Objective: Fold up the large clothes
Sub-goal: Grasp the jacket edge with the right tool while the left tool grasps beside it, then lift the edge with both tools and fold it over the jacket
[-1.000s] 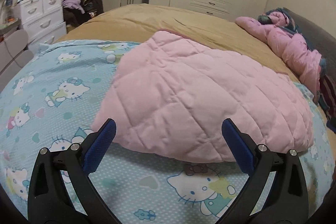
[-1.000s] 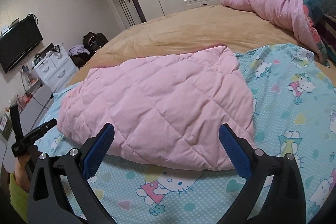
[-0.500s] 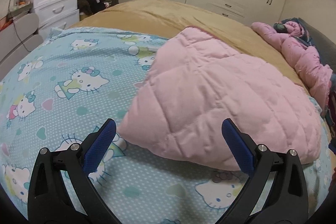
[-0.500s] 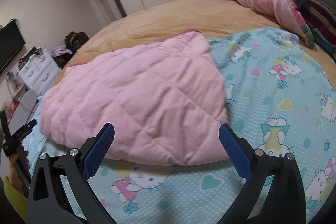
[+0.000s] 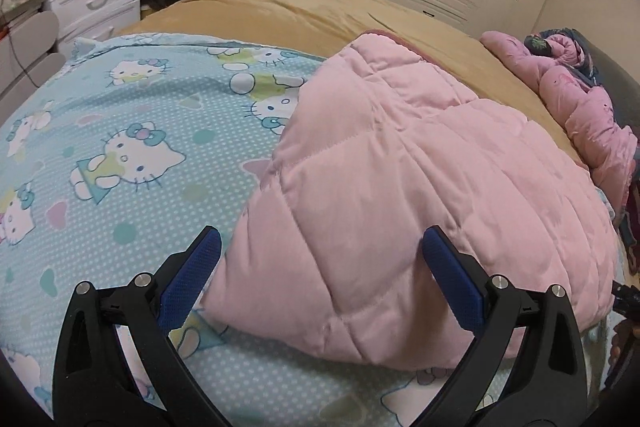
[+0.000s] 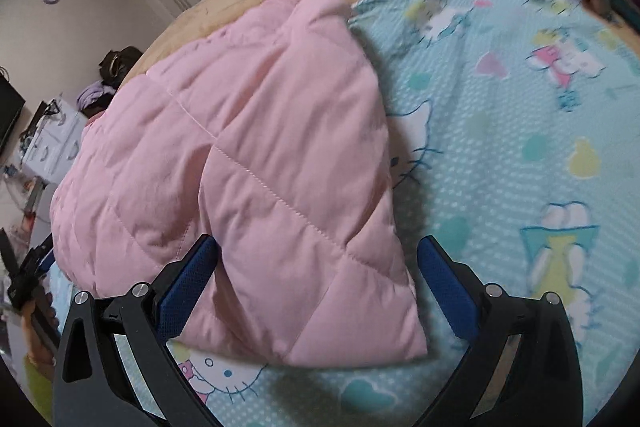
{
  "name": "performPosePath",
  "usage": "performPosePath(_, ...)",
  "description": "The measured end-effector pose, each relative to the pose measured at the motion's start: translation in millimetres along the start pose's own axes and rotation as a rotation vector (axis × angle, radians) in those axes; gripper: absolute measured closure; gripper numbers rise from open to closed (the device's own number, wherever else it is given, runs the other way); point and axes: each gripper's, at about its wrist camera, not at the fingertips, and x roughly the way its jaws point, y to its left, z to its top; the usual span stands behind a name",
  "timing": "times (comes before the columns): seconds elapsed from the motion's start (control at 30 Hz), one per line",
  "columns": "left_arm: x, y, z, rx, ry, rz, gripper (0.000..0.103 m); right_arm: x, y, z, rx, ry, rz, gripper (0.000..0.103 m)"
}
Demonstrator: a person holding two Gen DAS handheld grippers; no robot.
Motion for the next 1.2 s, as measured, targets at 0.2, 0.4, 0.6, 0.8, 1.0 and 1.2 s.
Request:
performPosePath(0.2, 16, 9, 5, -0.033, 0.040, -0.062, 0.008, 19, -7, 7, 0.007, 0.051, 0.082, 0.004)
performPosePath(0.4, 45, 22, 8, -0.085, 0.118, -0.179, 0.008, 28, -5, 17, -0.021, 0.063, 0.132, 0.004)
performPosePath(0.6, 58, 19, 14, -0.067, 0.133, -0.230, 0.008, 40, 5, 31, -0.019, 0.053, 0.181, 0.013)
performPosePath(0.8, 60, 13, 15, -0.063, 0.112, -0.305, 0.034, 42, 21, 31, -0.024, 0.048, 0.188, 0.028)
performPosePath(1.0, 43, 1, 16, -0.047, 0.090, -0.311, 0.055, 25, 34, 33, -0.034, 0.015, 0.206, 0.055)
performPosePath(1.2, 4, -18, 15, 0.003, 0.043, -0.307, 0.061, -12, 59, 38, -0.099, -0.025, 0.234, 0.063)
